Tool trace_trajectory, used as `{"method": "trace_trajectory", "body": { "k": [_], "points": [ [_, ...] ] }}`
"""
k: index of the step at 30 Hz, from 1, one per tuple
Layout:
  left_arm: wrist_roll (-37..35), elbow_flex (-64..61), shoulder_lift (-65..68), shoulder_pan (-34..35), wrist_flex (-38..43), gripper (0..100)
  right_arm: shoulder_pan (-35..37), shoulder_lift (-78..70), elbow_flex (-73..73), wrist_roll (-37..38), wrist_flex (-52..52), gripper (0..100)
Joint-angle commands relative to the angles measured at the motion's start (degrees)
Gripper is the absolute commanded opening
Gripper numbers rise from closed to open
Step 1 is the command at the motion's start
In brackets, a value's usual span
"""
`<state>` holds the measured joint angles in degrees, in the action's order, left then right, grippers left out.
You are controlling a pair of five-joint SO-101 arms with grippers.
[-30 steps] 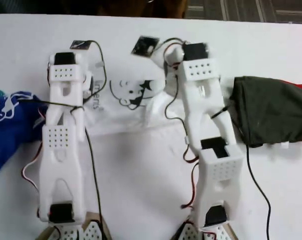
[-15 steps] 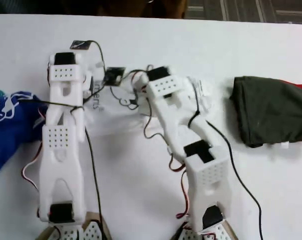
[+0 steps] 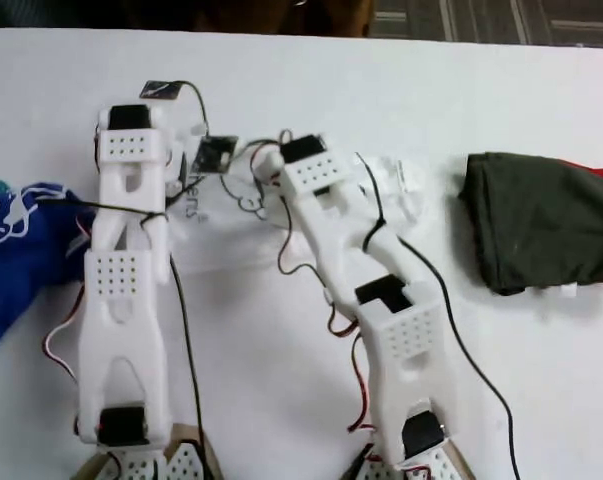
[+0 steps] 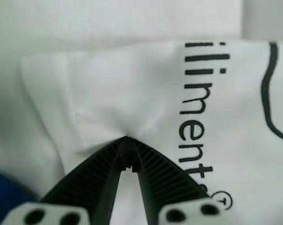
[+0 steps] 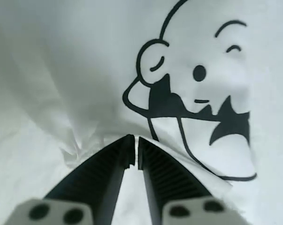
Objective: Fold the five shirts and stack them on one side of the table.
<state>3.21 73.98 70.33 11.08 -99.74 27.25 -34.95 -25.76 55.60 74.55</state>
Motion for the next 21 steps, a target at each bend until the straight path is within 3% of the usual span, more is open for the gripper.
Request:
{"method": "trace_trajectory", "body": {
  "k": [1, 11, 17, 21],
  "points": [
    [0.18, 0.75, 0.18, -0.18, 0.35, 3, -2.15, 4.35, -8.88, -0.62, 4.88, 1.9],
    [0.18, 0.75, 0.18, -0.18, 0.35, 3, -17.89, -0.4, -18.9, -0.62, 6.46, 2.6],
    [0.18, 0.75, 0.18, -0.18, 0.35, 3, -19.82, -7.43, -18.9, -0.62, 6.2, 14.5],
    [0.18, 0.75, 0.18, -0.18, 0.35, 3, -19.47, -10.42, -18.99, -0.62, 4.88, 14.9]
  ]
}}
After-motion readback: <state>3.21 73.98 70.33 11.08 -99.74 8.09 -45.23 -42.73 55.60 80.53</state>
